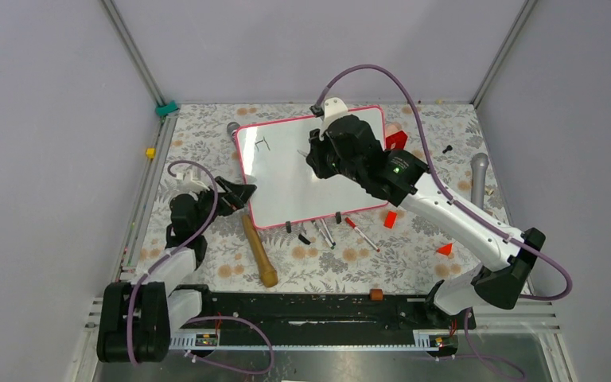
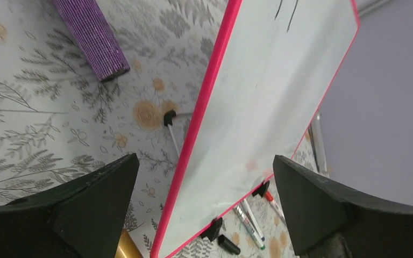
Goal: Write a sentence on the whiteboard
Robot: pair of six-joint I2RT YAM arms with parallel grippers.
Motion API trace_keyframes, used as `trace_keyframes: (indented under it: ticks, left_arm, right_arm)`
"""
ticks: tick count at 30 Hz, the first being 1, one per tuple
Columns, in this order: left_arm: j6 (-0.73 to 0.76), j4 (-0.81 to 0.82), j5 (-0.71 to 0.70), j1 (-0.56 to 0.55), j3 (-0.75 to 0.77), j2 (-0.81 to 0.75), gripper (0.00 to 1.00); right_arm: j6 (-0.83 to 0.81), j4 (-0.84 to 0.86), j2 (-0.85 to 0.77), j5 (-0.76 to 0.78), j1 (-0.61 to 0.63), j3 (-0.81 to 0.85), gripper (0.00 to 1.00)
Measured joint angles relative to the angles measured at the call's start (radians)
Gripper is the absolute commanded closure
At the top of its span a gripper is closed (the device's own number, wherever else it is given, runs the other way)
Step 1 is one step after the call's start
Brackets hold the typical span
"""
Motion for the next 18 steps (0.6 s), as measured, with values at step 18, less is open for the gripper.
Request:
trace_keyframes:
  ticks: [18]
  left_arm:
    - [0.104, 0.47, 0.205, -0.039, 0.016, 0.395, 0.01]
  right_arm:
    - [-0.023, -0.035, 0.064, -0.025, -0.042, 0.023, 1.0]
